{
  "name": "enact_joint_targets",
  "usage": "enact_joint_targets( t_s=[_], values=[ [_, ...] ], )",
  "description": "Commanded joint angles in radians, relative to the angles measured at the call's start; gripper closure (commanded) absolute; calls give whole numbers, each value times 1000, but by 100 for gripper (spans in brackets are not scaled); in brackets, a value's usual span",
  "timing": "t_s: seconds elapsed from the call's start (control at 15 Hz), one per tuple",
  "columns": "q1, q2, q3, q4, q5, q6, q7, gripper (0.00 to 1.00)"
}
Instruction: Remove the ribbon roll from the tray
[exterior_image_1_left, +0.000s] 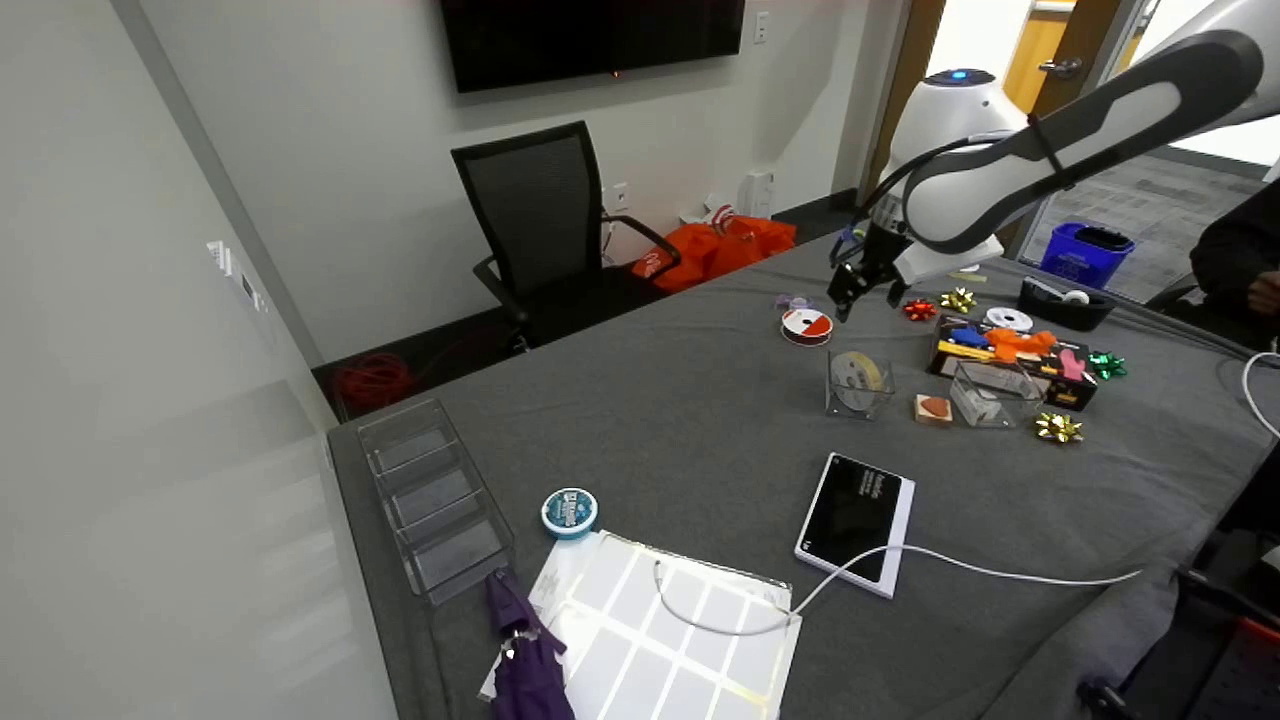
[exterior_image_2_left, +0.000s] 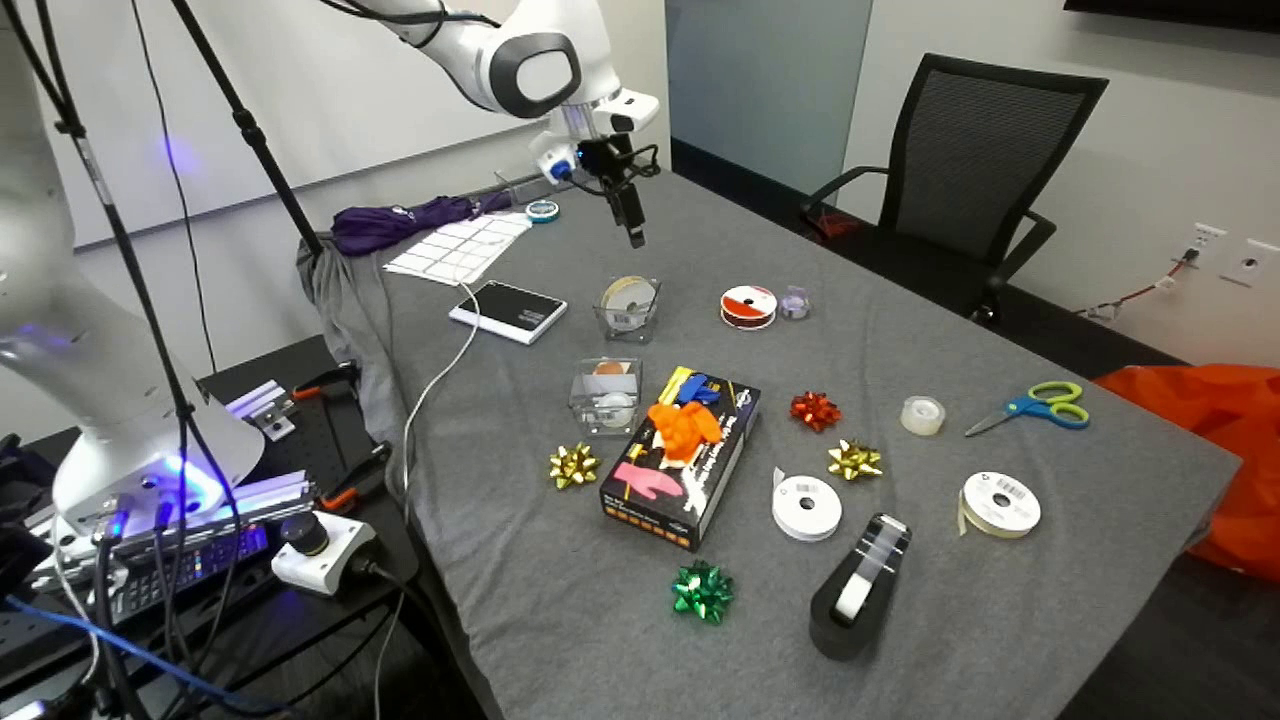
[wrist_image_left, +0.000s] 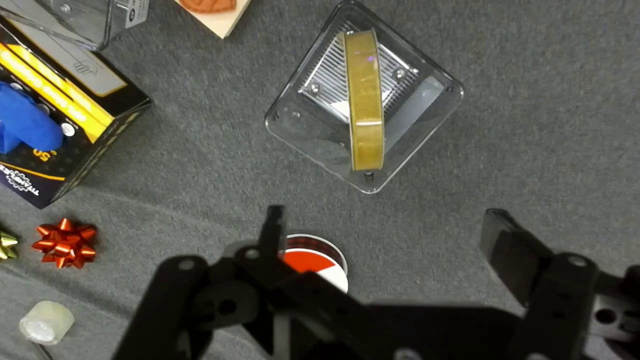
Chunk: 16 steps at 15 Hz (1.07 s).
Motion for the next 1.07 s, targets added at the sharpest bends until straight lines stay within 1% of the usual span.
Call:
enact_joint_targets(
  t_s=[0.0, 0.53, 1.0],
  values=[
    [-12, 64, 7, 57, 8, -19, -15, 0],
    [-21, 134, 10, 87, 16, -35, -51, 0],
    [-46, 155, 23, 71, 26, -5, -118, 0]
  ],
)
